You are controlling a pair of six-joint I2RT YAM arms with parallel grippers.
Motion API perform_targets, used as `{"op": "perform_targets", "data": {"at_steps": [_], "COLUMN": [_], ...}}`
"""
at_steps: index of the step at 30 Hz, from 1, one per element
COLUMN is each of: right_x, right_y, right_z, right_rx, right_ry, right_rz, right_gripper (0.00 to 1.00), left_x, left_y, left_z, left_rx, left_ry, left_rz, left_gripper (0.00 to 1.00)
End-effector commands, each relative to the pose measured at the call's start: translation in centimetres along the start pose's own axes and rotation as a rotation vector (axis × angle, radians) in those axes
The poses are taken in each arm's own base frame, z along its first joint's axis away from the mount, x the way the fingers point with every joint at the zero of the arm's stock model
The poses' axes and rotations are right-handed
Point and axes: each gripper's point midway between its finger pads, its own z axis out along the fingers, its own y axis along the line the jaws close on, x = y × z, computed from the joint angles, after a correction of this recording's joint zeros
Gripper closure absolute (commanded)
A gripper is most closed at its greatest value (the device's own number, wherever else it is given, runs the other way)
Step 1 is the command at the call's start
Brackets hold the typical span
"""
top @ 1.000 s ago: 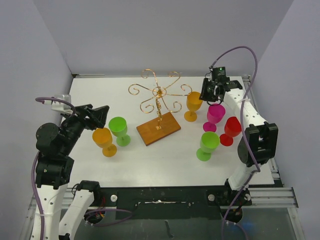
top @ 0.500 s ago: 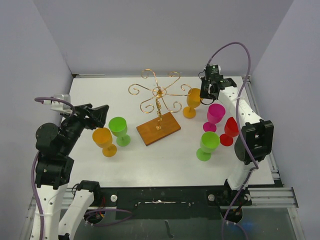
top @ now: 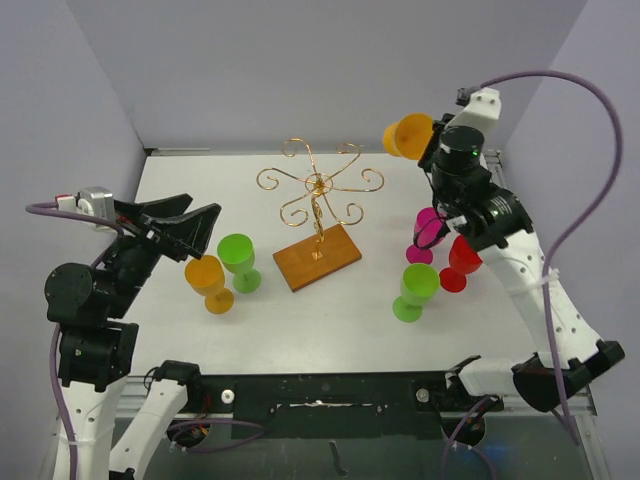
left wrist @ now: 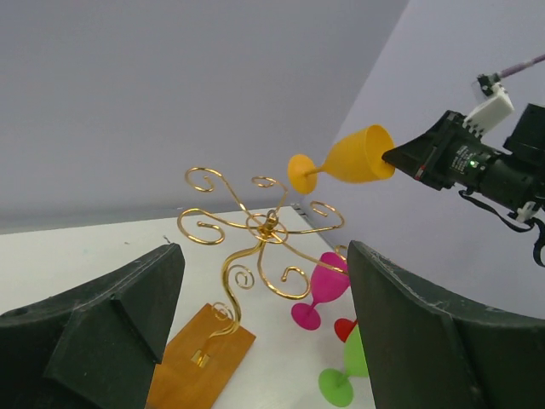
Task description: Place the wine glass upside down on the wine glass rack
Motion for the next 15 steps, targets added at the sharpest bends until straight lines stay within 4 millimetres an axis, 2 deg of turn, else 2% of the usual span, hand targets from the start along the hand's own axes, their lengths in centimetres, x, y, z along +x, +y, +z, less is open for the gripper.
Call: {"op": "perform_targets", "data": {"at_steps": [1, 5, 10, 15], "right_x": [-5.9, -8.5, -11.3, -13.3], "right_y": [-1.8, -0.4, 2.1, 4.5], "right_z": [-4.0, -7.2, -11.0, -13.8], "right_rx": [0.016, -0.144, -0.363, -0.547], "right_ry": [-0.241, -0.346, -0.47, -0.585], "right_rz": [0.138, 0.194, 0.252, 0.313], "right_gripper": [1.0, 1.0, 1.0, 1.0], "left_x": [-2.4, -2.7, -2.3, -2.9], "left_y": [-3.7, -4.9, -6.0, -6.8], "left_z": [0.1, 0.7, 2.6, 3.9], "left_rx": [0.146, 0.213, 0.297, 0.356], "left_ry": [-0.045, -0.042, 0.015, 0.035], "left_rz": [-0.038, -0.148, -0.317, -0.452], "left_gripper": [0.25, 0.25, 0.25, 0.26]}}
